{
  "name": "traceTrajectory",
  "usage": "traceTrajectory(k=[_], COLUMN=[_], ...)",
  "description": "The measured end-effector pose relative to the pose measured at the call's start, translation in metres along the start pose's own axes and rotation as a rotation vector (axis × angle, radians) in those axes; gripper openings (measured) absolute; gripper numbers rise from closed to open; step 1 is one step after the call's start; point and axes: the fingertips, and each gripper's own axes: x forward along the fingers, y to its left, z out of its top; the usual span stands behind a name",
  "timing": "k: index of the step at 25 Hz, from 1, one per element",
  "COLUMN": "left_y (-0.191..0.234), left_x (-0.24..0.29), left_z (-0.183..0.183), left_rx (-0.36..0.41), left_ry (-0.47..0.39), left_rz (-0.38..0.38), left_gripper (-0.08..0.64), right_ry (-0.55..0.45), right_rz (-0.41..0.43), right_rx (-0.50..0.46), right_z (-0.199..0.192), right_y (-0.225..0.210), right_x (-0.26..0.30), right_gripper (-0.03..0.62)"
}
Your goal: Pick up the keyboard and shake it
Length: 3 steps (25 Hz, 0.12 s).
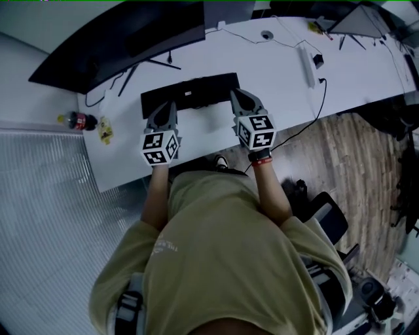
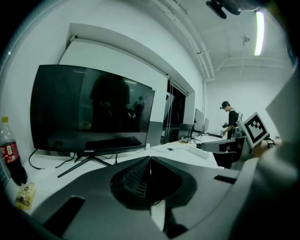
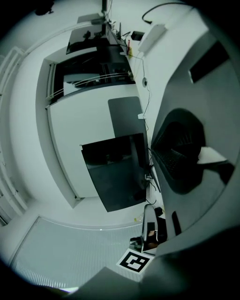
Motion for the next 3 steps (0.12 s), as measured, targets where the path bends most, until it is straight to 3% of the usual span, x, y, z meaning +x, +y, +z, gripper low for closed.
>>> traceTrajectory(k=[3], left_y=[-0.012], left_x=[0.021], left_z=[-0.014], left_rx=[-0.034], left_ry=[0.059], left_rz=[-0.041], left_gripper=[0.020], right_ry=[0.021], right_rz=[-0.018], right_rx=[0.063], right_z=[-0.004], right_y=[-0.020], right_x=[-0.004], right_gripper=[0.023])
